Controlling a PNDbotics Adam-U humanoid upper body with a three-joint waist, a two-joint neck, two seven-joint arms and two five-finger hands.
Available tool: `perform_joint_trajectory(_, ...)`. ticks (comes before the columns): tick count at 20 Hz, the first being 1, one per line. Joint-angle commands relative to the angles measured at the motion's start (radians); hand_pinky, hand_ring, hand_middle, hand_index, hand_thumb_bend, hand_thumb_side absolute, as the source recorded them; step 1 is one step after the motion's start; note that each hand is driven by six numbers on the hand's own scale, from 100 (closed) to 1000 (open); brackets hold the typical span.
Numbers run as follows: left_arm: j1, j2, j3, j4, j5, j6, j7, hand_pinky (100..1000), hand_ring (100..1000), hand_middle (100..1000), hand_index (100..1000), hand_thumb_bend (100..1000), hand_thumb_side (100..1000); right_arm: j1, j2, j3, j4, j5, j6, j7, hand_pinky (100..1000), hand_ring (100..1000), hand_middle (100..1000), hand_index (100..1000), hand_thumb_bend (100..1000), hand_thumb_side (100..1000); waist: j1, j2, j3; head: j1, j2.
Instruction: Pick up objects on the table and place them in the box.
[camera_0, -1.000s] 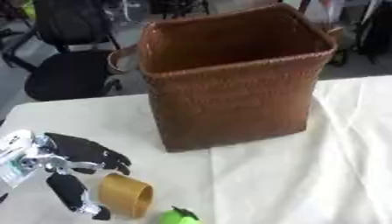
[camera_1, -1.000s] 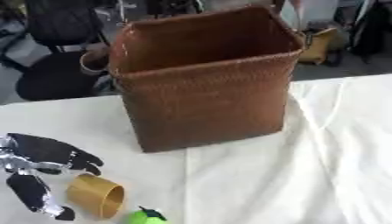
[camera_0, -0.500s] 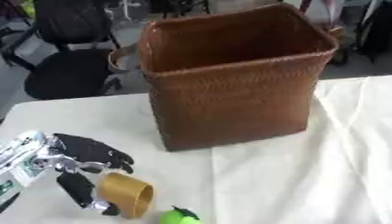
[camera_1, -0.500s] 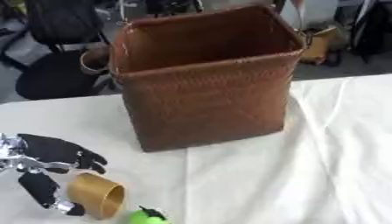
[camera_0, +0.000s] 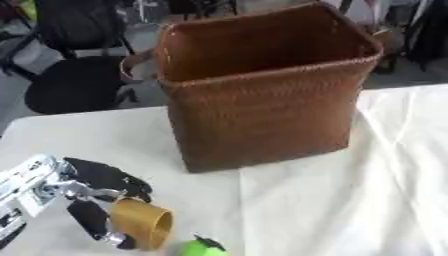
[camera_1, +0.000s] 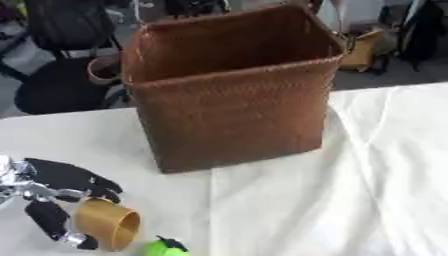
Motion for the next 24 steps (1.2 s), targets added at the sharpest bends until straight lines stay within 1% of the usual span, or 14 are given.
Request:
perform_joint_trajectory(1, -0.017, 0.018, -0.003, 0.018, -0.011, -0.108, -0.088, 1000, 1000, 1000, 1000, 691, 836, -0.005, -0.017, -0.009, -0.013, -0.014, -0.020, -0.013, 668, 528, 584, 591, 100, 1000, -0.001, -0.015, -0.002, 0.005, -0.001)
perform_joint_trajectory(6, -0.026, 0.006, -0.011, 0.054, -0.027, -0.124, -0.088, 1000, 1000, 1000, 1000, 692, 841, -0.006, -0.017, -0.011, -0.013, -0.020, -0.022, -0.013, 667, 527, 584, 591, 100, 1000, 0.000, -0.014, -0.004, 0.004, -0.006)
perform_joint_trajectory(10, -0.035, -0.004, -0.013, 0.069, -0.057, -0.143, -0.088, 1000, 1000, 1000, 1000, 681, 873, -0.008, -0.015, -0.010, -0.013, -0.019, -0.019, -0.013, 667, 527, 584, 589, 100, 1000, 0.000, -0.013, -0.003, 0.005, -0.008)
perform_joint_trajectory(11, -0.036, -0.007, -0.013, 0.072, -0.062, -0.148, -0.088, 1000, 1000, 1000, 1000, 672, 904, -0.008, -0.014, -0.010, -0.013, -0.018, -0.019, -0.013, 667, 527, 584, 589, 100, 1000, 0.000, -0.012, -0.003, 0.005, -0.009)
perform_joint_trajectory(13, -0.038, -0.012, -0.010, 0.073, -0.063, -0.158, -0.088, 1000, 1000, 979, 1000, 629, 923, -0.008, -0.013, -0.011, -0.013, -0.018, -0.018, -0.013, 667, 527, 584, 590, 100, 1000, -0.001, -0.012, -0.002, 0.005, -0.009)
perform_joint_trajectory(14, -0.039, -0.014, -0.007, 0.071, -0.061, -0.161, -0.088, 1000, 1000, 979, 1000, 629, 923, -0.007, -0.013, -0.010, -0.013, -0.017, -0.017, -0.013, 667, 527, 584, 590, 100, 1000, -0.002, -0.012, -0.001, 0.005, -0.008)
perform_joint_trajectory(15, -0.040, -0.015, -0.004, 0.068, -0.058, -0.162, -0.088, 1000, 1000, 914, 1000, 604, 939, -0.007, -0.013, -0.010, -0.013, -0.016, -0.017, -0.013, 667, 527, 584, 590, 100, 1000, -0.003, -0.012, 0.000, 0.005, -0.007)
perform_joint_trajectory(18, -0.042, -0.014, 0.006, 0.053, -0.048, -0.157, -0.088, 1000, 1000, 881, 1000, 595, 944, -0.007, -0.013, -0.011, -0.013, -0.016, -0.016, -0.013, 666, 527, 584, 590, 100, 1000, -0.003, -0.012, 0.003, 0.004, -0.007)
perform_joint_trajectory(19, -0.042, -0.014, 0.006, 0.050, -0.045, -0.154, -0.088, 1000, 973, 827, 962, 606, 936, -0.007, -0.013, -0.011, -0.013, -0.016, -0.015, -0.013, 666, 528, 583, 590, 100, 1000, -0.003, -0.012, 0.003, 0.004, -0.007)
perform_joint_trajectory(20, -0.042, -0.013, 0.005, 0.049, -0.043, -0.152, -0.088, 1000, 973, 827, 962, 606, 936, -0.008, -0.013, -0.012, -0.013, -0.017, -0.015, -0.013, 666, 528, 583, 590, 100, 1000, -0.003, -0.013, 0.003, 0.004, -0.008)
perform_joint_trajectory(21, -0.041, -0.013, 0.003, 0.049, -0.042, -0.152, -0.088, 1000, 905, 746, 878, 627, 910, -0.008, -0.014, -0.013, -0.013, -0.019, -0.016, -0.013, 667, 529, 583, 591, 100, 1000, -0.003, -0.013, 0.003, 0.004, -0.009)
perform_joint_trajectory(22, -0.038, -0.013, -0.001, 0.054, -0.042, -0.152, -0.088, 1000, 890, 722, 853, 624, 907, -0.008, -0.015, -0.015, -0.013, -0.020, -0.017, -0.013, 667, 529, 583, 591, 100, 1000, -0.004, -0.014, 0.003, 0.005, -0.010)
perform_joint_trajectory(23, -0.037, -0.013, -0.003, 0.059, -0.042, -0.153, -0.088, 1000, 864, 669, 811, 608, 908, -0.007, -0.016, -0.017, -0.013, -0.022, -0.018, -0.013, 667, 529, 583, 591, 100, 1000, -0.004, -0.015, 0.002, 0.005, -0.011)
perform_joint_trajectory(24, -0.035, -0.014, -0.004, 0.067, -0.041, -0.153, -0.088, 1000, 844, 628, 800, 594, 911, -0.006, -0.016, -0.019, -0.013, -0.024, -0.019, -0.013, 667, 529, 582, 590, 100, 1000, -0.005, -0.017, 0.002, 0.005, -0.012)
